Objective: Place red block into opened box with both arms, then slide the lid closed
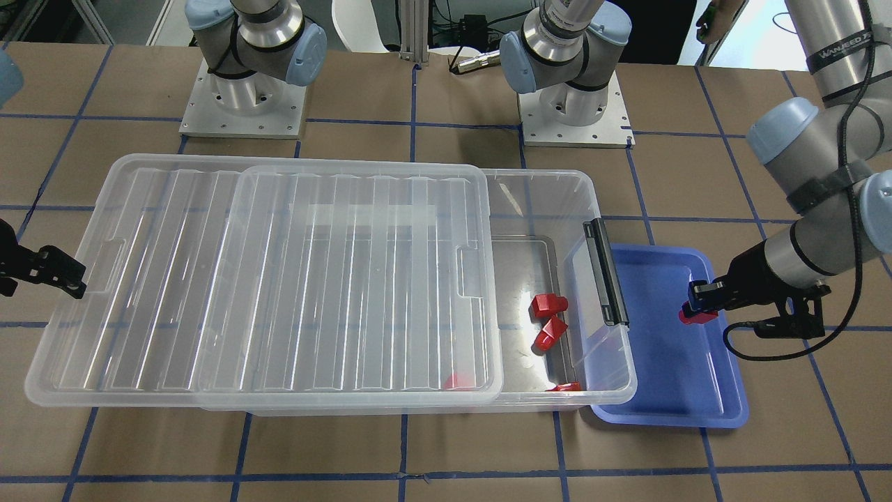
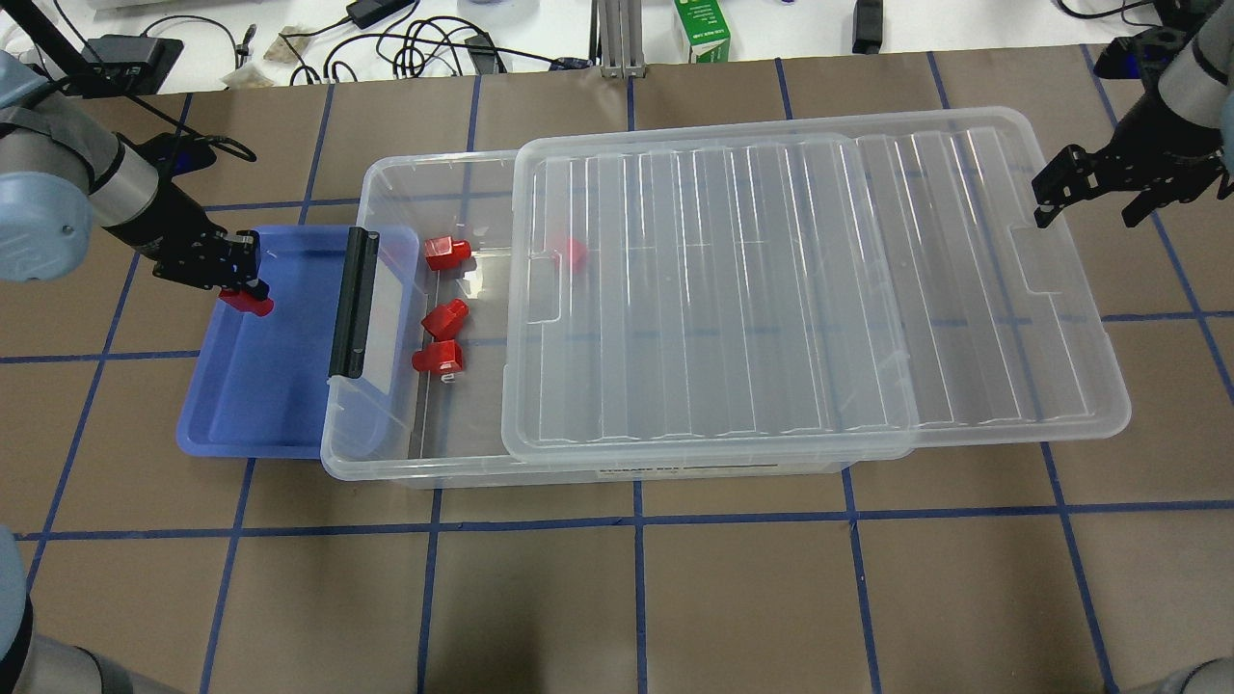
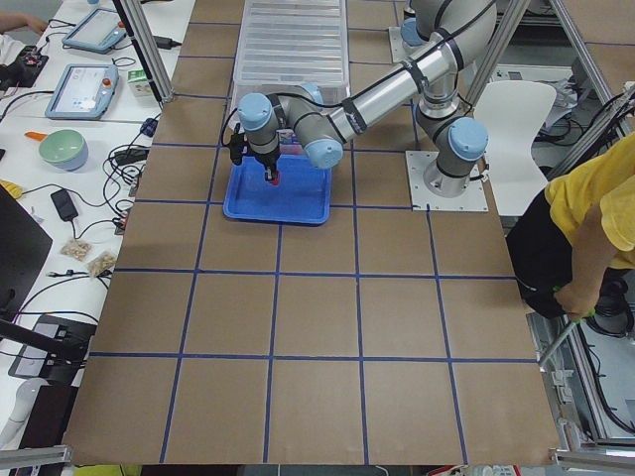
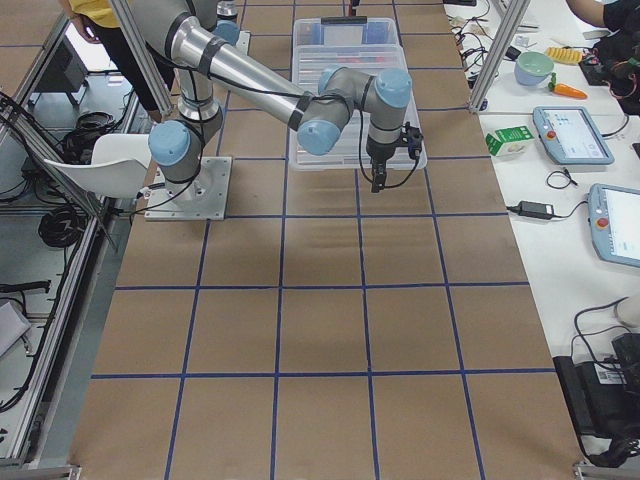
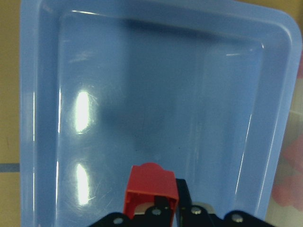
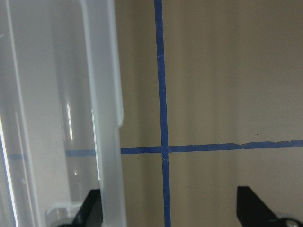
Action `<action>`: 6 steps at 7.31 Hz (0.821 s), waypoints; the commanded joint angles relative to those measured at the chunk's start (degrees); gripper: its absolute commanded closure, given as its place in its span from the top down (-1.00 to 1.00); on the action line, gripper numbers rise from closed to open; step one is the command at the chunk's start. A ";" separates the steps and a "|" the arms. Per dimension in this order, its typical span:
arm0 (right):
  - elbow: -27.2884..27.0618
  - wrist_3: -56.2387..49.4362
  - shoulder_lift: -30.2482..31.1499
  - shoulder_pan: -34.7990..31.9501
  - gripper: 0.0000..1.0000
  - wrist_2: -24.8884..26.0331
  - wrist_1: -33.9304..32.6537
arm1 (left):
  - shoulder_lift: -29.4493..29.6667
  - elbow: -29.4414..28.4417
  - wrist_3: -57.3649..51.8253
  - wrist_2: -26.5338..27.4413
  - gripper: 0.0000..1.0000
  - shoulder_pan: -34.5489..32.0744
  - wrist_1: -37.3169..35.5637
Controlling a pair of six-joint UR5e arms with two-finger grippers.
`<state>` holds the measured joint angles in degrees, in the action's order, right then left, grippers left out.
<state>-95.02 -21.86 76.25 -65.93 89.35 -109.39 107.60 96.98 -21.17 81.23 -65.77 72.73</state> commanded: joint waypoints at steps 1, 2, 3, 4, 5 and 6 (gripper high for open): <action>0.01 -0.46 -0.05 1.23 1.00 0.03 0.05 | -3.70 -7.30 0.08 0.07 -0.76 -0.58 12.12; 0.01 -0.63 -0.13 1.24 1.00 0.03 0.05 | -5.20 -8.12 0.34 -0.02 -0.76 -1.02 13.31; 0.01 -0.64 -0.05 1.24 1.00 0.12 0.05 | -6.26 -8.13 0.78 0.07 -0.76 -3.11 13.23; -0.08 -0.64 -0.05 1.33 1.00 0.12 0.05 | -6.88 -8.91 3.83 0.15 -0.76 -6.44 13.06; -0.08 -0.90 0.04 1.76 1.00 0.12 0.05 | -6.88 -9.01 7.43 -0.19 -0.76 -10.56 12.45; 0.01 -1.16 0.04 2.38 1.00 0.12 0.05 | -7.32 -8.40 9.20 0.15 -0.76 -14.17 12.27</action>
<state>-95.06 -22.73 76.25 -64.18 89.47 -109.34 100.75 88.30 -14.87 81.24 -75.39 85.31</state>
